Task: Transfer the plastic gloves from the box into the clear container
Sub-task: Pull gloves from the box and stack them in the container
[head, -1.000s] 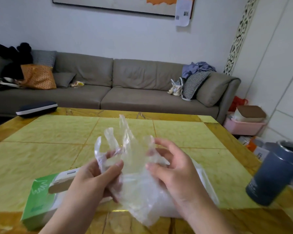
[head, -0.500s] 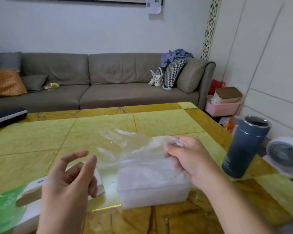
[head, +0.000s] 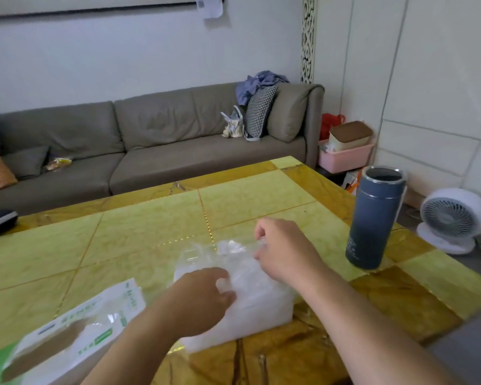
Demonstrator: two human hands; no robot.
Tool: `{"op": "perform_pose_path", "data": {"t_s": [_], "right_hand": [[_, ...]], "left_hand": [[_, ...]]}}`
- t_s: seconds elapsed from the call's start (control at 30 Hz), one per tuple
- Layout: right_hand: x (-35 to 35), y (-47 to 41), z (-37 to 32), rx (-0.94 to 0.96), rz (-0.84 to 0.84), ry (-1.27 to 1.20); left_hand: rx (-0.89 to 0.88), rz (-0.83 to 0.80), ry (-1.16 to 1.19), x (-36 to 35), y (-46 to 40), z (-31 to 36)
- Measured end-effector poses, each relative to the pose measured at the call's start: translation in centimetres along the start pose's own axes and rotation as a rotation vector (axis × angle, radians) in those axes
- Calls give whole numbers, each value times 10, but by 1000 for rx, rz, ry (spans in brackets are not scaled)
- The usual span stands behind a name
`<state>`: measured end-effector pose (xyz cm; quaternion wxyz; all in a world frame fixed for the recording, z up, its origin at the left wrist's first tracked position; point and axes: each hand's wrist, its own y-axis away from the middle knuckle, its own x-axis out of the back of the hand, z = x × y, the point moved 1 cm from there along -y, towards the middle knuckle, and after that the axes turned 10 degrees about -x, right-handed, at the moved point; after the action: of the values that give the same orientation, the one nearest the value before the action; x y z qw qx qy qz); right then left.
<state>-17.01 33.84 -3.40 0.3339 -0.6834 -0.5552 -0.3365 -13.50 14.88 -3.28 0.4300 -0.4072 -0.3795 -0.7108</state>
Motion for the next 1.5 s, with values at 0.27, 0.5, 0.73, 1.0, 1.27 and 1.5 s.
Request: {"op": "perform_pose_path", "data": {"t_s": [0.27, 0.5, 0.73, 1.0, 1.27, 1.5], "right_hand": [[8, 21, -21, 59, 116, 190], [-3, 42, -35, 134, -246, 293], [-13, 35, -32, 116, -299, 372], [-19, 34, -37, 46, -332, 478], [-27, 17, -37, -13, -506, 471], [-29, 14, -22, -58, -478, 435]], "left_hand": [[115, -43, 19, 0, -12, 2], [113, -27, 11, -1, -4, 10], [-25, 139, -460, 4, 13, 34], [184, -126, -210, -2, -16, 19], [216, -208, -172, -15, -33, 8], [106, -218, -56, -5, -22, 16]]}}
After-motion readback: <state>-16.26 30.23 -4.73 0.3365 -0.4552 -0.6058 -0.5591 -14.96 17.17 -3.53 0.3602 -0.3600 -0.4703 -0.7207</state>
